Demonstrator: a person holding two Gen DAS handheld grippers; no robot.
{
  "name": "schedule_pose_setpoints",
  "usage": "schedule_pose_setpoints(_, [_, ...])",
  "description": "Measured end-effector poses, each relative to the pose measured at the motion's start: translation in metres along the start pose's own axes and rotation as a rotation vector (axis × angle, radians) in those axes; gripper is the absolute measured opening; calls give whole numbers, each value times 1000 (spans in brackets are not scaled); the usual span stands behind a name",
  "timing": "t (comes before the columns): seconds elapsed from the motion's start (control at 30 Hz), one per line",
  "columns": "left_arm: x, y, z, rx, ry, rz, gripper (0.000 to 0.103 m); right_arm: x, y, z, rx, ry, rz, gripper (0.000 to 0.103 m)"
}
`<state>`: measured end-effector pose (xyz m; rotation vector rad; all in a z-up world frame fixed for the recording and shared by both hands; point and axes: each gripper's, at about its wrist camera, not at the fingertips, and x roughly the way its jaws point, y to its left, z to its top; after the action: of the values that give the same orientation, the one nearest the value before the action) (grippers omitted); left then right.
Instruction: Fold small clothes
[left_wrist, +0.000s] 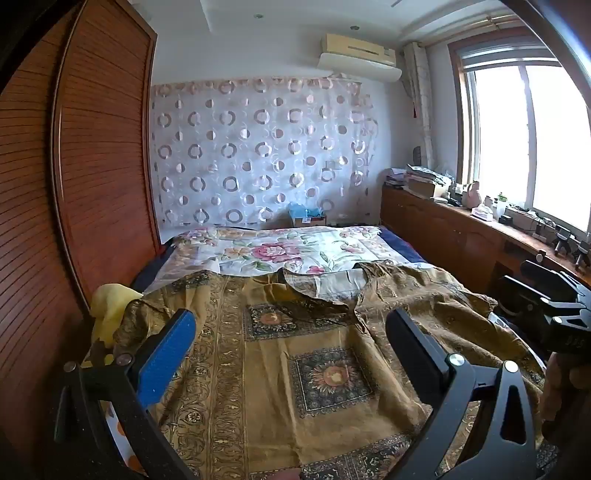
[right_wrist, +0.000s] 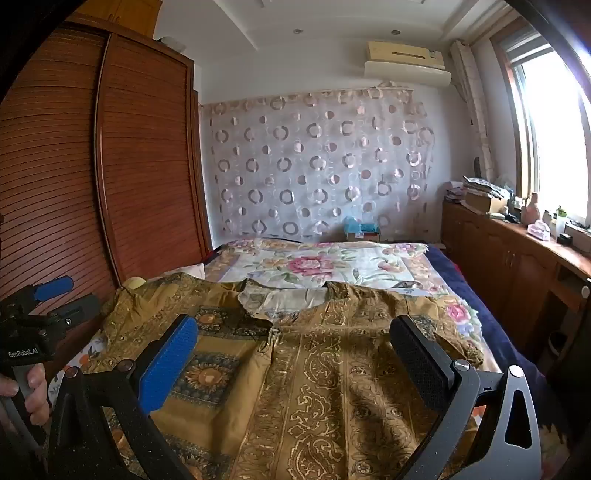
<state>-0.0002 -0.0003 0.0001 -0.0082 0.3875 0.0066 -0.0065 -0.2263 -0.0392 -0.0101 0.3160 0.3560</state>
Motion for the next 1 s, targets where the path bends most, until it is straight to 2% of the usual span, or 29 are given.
schedule_pose_setpoints(1.0, [-2,3,-1,0,-14,10,103,-1,0,-1,-6,0,1,103])
